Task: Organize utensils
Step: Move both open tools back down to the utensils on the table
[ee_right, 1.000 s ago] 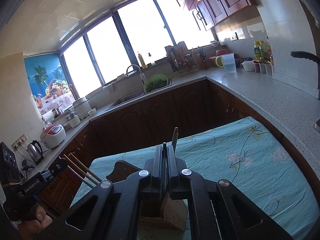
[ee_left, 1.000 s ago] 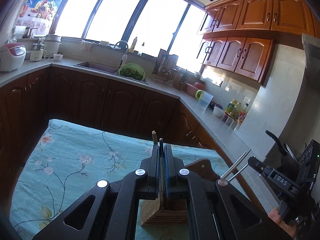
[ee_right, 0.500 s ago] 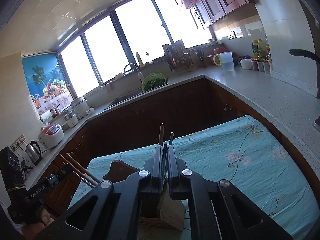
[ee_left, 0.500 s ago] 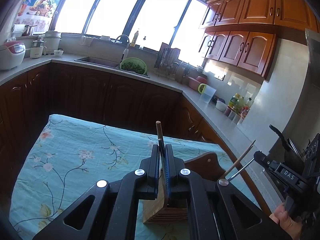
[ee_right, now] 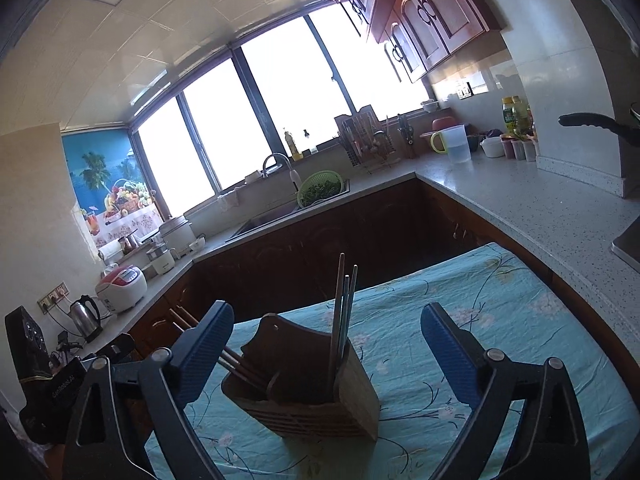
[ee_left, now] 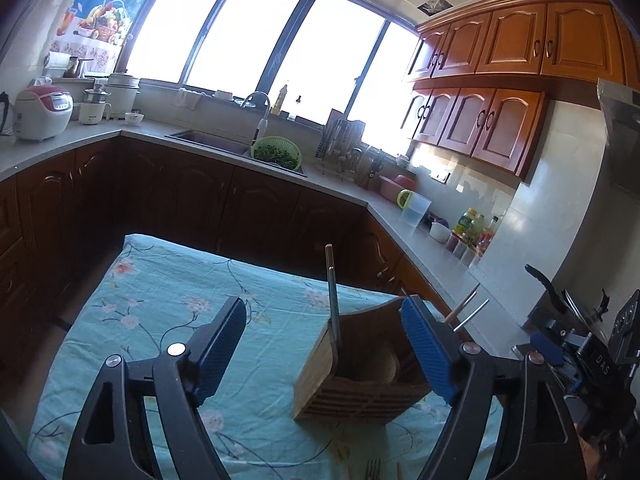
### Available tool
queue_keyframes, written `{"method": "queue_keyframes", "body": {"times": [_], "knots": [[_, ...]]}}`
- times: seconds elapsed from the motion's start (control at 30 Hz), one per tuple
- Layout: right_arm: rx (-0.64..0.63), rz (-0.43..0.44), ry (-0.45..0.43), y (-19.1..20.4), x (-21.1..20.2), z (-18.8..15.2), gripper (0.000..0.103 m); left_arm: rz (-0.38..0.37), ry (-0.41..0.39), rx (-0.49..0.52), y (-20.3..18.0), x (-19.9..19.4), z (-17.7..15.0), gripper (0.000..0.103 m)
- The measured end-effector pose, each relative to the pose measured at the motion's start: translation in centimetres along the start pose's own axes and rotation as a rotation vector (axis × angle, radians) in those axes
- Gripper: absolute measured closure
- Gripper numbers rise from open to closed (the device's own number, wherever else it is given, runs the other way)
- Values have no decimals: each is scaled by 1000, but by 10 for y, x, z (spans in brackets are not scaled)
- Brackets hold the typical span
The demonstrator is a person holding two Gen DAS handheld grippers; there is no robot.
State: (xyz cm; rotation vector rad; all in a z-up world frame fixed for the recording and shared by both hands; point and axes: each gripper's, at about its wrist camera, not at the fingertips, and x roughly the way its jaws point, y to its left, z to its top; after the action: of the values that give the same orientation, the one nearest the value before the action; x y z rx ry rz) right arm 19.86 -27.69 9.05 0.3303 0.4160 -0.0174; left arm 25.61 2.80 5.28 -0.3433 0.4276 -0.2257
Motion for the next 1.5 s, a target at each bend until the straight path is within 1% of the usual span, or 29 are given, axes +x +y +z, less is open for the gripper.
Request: {"method": "queue_keyframes", "body": {"times": [0.17, 0.37, 0.6, 0.73, 0.87, 0.97, 1.13, 1.5], "knots": [[0, 9, 18, -2, -36, -31, 5, 28, 36, 15, 0, -40, -35, 18], [-29, -18, 64, -3, -73, -70, 5, 48, 77, -6, 1, -85, -69, 17], [-57, -46, 118, -5, -103, -115, 5, 74, 123, -13, 4, -125, -92, 17], [-62, -72, 111, -10, -118, -139, 5, 74, 144, -29, 9, -136, -101, 17], [-81, -108, 98, -11, -127, -158, 5, 92, 152, -25, 9, -142, -112, 17], [-84, -123, 110, -14, -128, -165, 5, 98, 173, -21, 8, -142, -119, 17], [-74, -127, 131, -18, -126, -166, 5, 103, 204, -13, 3, -141, -123, 17], [-80, -111, 201, -16, -106, -166, 6, 119, 306, 14, -6, -115, -121, 18]]}}
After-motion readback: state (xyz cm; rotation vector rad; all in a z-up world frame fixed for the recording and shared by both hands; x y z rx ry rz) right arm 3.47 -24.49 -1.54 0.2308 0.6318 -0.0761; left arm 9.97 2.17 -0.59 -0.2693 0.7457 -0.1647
